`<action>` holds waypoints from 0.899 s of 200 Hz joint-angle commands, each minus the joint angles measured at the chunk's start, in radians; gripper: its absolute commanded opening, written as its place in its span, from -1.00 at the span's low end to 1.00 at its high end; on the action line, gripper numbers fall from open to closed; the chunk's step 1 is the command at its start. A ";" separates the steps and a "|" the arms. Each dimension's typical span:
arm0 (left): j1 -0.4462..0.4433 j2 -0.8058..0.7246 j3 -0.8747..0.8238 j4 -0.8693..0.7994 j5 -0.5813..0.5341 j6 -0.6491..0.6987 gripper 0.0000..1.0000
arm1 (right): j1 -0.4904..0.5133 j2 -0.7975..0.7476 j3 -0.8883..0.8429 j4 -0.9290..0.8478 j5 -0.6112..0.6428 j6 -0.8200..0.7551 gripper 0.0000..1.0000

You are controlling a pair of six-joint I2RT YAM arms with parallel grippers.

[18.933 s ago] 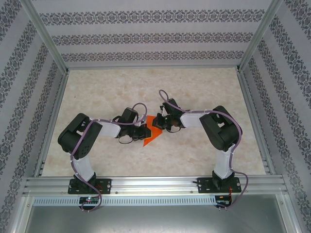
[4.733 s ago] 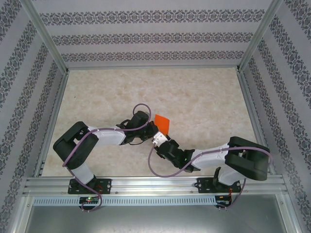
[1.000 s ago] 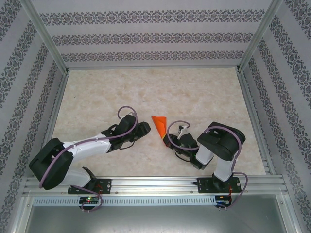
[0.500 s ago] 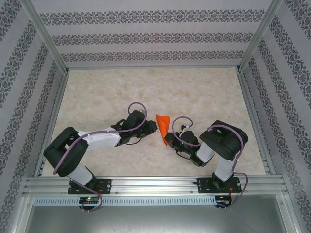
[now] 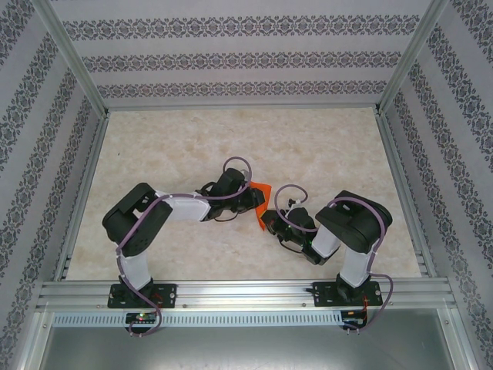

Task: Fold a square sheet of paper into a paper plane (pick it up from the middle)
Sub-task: Fold the wing for the fifth time at the center of the table.

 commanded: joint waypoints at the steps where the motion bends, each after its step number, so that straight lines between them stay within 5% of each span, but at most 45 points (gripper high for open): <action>1: 0.013 0.024 0.026 0.062 0.031 0.028 -0.38 | 0.013 0.022 0.008 -0.205 -0.056 -0.016 -0.80; 56: 0.013 0.054 0.040 0.053 0.046 0.033 -0.39 | 0.015 -0.147 0.050 -0.487 -0.035 -0.093 -0.62; 102: 0.013 0.059 0.045 0.054 0.053 0.036 -0.39 | 0.013 -0.318 0.091 -0.796 0.013 -0.168 -0.78; 180: 0.013 -0.001 0.034 0.065 0.058 0.039 -0.28 | -0.012 -0.279 0.070 -0.671 -0.067 -0.170 -1.00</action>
